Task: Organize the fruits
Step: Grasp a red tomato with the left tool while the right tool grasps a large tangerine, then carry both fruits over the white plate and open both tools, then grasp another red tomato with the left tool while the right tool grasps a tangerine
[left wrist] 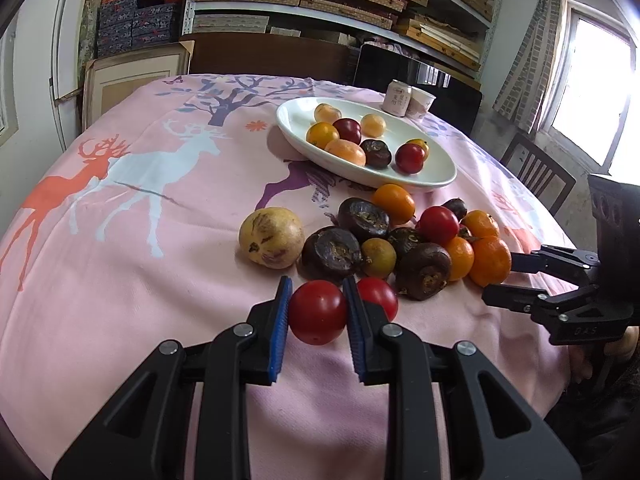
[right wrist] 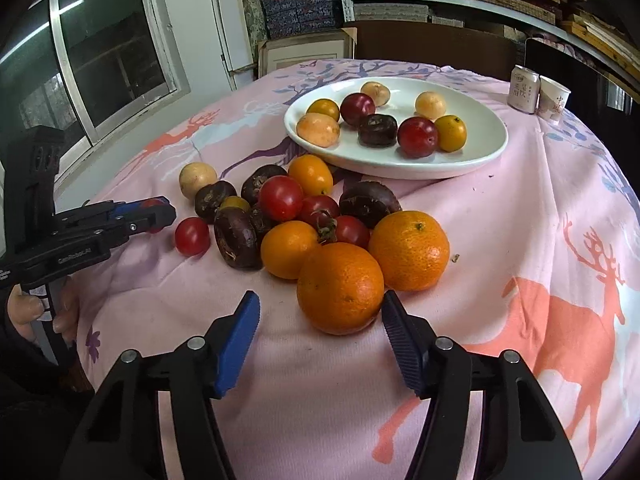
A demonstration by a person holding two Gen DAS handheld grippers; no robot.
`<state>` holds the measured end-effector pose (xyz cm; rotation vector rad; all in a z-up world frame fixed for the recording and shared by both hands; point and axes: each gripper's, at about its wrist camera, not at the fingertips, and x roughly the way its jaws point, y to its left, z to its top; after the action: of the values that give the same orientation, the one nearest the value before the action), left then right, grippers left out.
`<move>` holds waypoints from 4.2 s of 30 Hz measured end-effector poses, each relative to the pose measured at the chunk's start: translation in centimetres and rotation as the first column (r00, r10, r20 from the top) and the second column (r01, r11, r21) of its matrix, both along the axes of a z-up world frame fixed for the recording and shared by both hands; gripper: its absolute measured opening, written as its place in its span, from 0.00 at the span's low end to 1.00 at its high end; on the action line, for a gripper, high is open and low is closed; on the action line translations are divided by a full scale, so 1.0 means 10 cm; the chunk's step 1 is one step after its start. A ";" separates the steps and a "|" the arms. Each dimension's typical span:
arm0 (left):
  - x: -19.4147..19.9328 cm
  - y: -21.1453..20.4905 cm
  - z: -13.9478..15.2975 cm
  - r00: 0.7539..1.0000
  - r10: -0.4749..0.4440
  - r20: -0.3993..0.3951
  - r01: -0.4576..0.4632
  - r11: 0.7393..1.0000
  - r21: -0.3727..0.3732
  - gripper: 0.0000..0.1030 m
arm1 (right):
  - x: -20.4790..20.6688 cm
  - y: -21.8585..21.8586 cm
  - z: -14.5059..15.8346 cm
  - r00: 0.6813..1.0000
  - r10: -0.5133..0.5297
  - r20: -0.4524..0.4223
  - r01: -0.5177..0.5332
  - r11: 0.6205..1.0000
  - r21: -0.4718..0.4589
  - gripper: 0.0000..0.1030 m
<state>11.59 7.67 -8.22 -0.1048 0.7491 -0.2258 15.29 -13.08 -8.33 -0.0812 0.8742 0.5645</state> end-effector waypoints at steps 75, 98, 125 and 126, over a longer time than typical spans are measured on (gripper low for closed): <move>0.20 -0.40 0.09 0.998 -0.025 -0.061 0.032 0.993 0.118 0.63 | 1.16 -1.05 0.45 0.923 -0.366 0.119 0.308 0.887 0.343 0.82; 0.00 -0.45 -0.03 0.997 -0.073 -0.002 0.073 0.997 0.010 0.27 | 0.48 -0.73 0.14 0.999 -0.034 -0.003 0.033 0.970 0.241 0.79; 0.00 -0.39 -0.03 0.998 -0.060 0.008 0.060 0.998 -0.020 0.27 | 0.58 -0.67 -0.02 0.994 -0.023 -0.110 0.051 0.964 0.260 0.46; 0.00 -0.39 -0.03 0.998 -0.058 0.012 0.059 0.998 -0.022 0.27 | 0.57 -0.69 0.00 0.995 -0.028 -0.100 0.055 0.961 0.271 0.46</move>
<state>11.55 3.79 -8.47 -0.1030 0.7386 -0.2904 21.01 -19.98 -8.36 0.2169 0.8809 0.6489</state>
